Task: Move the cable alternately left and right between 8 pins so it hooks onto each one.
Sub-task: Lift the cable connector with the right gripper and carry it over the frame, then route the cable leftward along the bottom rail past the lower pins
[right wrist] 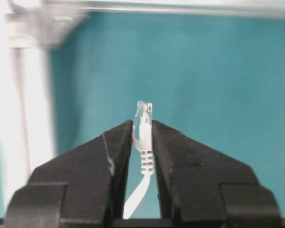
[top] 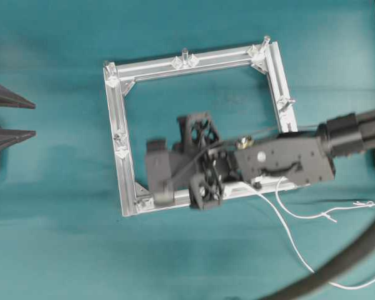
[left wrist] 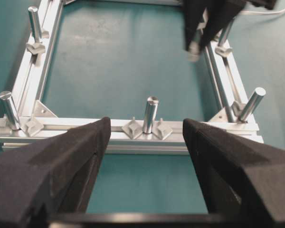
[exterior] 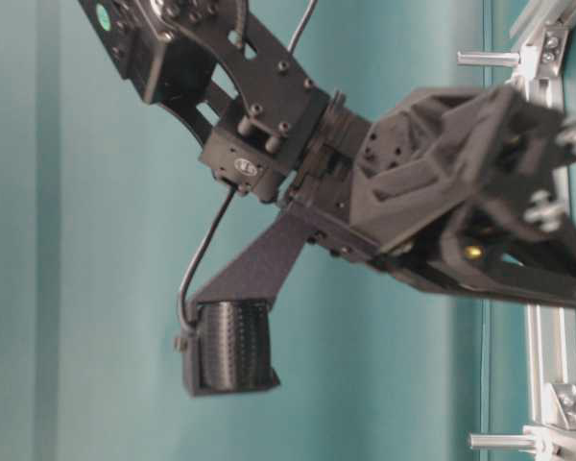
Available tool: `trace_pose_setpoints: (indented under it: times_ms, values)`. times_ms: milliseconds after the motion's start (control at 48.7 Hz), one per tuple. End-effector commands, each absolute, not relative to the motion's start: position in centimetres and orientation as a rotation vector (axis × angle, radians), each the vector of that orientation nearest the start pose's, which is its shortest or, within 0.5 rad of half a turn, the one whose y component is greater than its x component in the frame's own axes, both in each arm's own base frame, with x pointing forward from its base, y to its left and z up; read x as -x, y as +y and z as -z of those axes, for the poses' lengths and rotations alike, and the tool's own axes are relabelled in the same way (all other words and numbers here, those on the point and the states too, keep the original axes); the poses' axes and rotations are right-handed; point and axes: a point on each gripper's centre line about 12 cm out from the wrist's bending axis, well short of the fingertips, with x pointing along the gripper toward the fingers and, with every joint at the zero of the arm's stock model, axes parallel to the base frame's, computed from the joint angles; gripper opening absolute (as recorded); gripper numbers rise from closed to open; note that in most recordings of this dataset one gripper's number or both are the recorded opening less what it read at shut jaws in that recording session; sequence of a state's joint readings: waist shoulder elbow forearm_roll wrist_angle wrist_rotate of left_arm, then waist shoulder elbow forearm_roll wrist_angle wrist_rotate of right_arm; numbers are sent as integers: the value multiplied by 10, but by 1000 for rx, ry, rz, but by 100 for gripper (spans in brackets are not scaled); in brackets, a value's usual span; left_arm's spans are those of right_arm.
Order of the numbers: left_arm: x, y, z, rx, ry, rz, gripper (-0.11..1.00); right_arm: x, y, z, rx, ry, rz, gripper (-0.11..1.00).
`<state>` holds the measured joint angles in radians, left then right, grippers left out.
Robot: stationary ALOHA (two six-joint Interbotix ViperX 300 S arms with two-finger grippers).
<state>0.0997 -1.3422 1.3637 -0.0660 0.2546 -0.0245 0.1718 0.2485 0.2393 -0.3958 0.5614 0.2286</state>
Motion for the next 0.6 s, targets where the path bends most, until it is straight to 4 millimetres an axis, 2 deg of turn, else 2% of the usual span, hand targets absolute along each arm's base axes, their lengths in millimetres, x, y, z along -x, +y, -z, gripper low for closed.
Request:
trace_pose_setpoints:
  times_ms: [0, 370, 575]
  values:
    - [-136, 12, -218, 97, 266, -95, 74, -462, 74, -182, 328, 950, -74, 16]
    - [-136, 12, -218, 97, 266, -95, 74, -482, 124, -187, 475, 908, -207, 16]
    - [-136, 12, -217, 99, 267, -95, 74, -496, 139, -186, 485, 922, -217, 16]
